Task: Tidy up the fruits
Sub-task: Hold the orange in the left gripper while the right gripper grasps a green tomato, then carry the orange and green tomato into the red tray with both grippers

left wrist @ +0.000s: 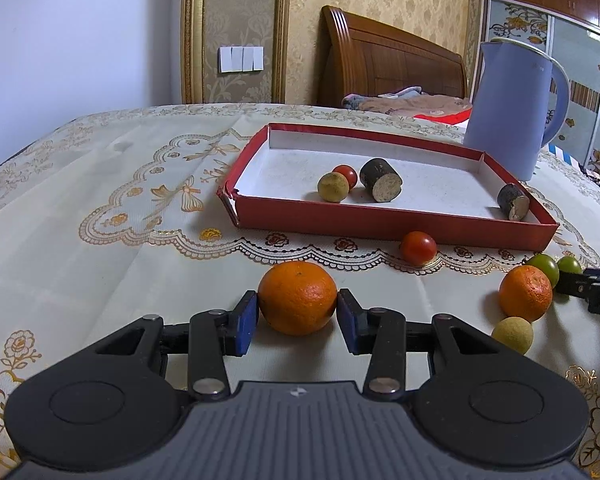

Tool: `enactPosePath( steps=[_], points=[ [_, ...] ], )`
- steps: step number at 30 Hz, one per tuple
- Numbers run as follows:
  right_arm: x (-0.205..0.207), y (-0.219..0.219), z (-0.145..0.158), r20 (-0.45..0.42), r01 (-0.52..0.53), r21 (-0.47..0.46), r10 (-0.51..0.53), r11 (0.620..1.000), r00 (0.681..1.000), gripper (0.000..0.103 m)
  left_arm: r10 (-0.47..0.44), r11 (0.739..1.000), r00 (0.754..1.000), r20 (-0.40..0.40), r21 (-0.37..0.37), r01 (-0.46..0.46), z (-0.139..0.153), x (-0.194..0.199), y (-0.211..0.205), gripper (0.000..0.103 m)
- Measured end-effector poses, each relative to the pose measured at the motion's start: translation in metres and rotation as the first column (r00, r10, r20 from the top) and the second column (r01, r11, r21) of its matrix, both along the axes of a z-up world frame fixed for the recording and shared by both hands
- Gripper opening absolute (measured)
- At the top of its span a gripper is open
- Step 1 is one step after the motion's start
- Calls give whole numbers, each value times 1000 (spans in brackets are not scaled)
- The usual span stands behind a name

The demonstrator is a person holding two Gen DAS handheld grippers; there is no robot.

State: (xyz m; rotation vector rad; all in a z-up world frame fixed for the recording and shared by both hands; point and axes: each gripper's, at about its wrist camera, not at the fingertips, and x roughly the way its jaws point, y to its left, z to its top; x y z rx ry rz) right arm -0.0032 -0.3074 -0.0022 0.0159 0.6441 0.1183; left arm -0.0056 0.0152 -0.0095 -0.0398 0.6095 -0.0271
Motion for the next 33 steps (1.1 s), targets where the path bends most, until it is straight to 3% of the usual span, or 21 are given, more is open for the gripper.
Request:
enactPosePath(
  steps=[2, 4, 23, 27, 33],
  points=[
    [0, 0, 0, 1, 2, -2, -2, 1000, 1000, 38, 0, 1000, 1000, 0, 1, 0, 0, 0, 0, 42],
    [-1, 1, 0, 4, -9, 2, 9, 1000, 1000, 29, 0, 1000, 1000, 0, 1, 0, 0, 0, 0, 42],
    [-6, -10, 2, 39, 47, 41, -49, 998, 998, 29, 1, 1000, 1000, 1, -11, -1, -1, 0, 2, 41],
    [-12, -11, 6, 79, 76, 33, -79, 997, 994, 29, 0, 1000, 1000, 2, -2, 0, -1, 0, 0, 41],
    [-19, 4, 16, 101, 21, 55, -26, 998, 995, 29, -21, 1000, 1000, 9, 23, 21, 2, -4, -6, 41]
  ],
)
